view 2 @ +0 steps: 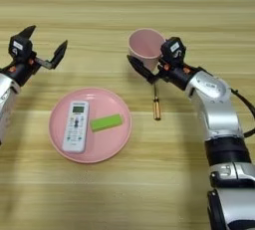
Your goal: Move the objects on the table
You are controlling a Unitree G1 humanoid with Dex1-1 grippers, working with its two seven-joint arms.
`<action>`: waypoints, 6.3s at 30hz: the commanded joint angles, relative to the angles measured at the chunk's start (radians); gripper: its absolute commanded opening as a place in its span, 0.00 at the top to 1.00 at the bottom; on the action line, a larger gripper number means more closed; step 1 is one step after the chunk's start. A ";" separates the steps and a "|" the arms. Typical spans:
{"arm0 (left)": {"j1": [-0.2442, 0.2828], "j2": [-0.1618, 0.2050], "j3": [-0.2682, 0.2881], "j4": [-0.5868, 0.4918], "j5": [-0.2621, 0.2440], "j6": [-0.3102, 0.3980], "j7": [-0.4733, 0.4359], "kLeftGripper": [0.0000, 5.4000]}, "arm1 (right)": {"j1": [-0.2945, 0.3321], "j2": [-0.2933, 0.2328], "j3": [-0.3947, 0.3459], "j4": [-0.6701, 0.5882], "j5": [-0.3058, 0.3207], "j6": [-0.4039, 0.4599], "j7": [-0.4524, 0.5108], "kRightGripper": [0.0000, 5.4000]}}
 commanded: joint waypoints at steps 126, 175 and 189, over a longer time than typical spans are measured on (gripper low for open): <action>0.207 0.111 -0.271 -0.490 -0.109 0.212 -0.498 0.25 | 0.230 -0.133 0.117 -0.486 0.191 0.145 0.294 0.00; -0.048 -0.027 -0.091 0.157 0.094 0.366 0.130 0.25 | -0.158 0.186 -0.133 0.506 -0.053 -0.357 -0.464 0.00; -0.021 -0.033 -0.095 0.143 0.111 0.345 0.136 0.21 | -0.190 0.187 -0.171 0.605 -0.038 -0.417 -0.465 0.00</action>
